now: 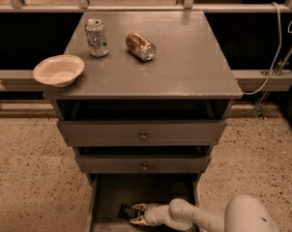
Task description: Pick rxbar chocolate from bottom drawer and place on counter
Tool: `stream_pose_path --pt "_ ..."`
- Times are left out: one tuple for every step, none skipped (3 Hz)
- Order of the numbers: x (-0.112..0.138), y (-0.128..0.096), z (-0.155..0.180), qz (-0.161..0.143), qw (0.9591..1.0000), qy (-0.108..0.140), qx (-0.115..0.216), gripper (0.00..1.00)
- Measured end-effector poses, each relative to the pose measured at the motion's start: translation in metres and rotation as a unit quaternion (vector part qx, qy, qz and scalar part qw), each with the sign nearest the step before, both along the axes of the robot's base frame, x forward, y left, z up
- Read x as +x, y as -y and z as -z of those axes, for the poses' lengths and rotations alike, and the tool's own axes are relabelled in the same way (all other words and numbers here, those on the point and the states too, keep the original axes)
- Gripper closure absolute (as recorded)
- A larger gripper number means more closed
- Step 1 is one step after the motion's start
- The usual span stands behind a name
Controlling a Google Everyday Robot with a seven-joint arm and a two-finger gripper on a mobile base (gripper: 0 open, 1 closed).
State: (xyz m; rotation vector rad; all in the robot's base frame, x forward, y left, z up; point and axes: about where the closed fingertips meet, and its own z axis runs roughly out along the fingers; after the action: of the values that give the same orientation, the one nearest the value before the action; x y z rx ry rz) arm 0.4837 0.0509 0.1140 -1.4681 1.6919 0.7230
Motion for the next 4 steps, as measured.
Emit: stream_pose_path --pt "0.001 -0.001 -0.006 -0.001 0.9999 0.006 0.013 1.00" --pt "0.015 0.005 -0.054 0.004 0.9987 0.034 0.037 1.00" --pt "0.021 0.020 -0.140 -0.004 0.9932 0.080 0.085 1.00" --pt "0.004 0.060 -0.268 -0.045 0.9796 0.139 0.138 1.00"
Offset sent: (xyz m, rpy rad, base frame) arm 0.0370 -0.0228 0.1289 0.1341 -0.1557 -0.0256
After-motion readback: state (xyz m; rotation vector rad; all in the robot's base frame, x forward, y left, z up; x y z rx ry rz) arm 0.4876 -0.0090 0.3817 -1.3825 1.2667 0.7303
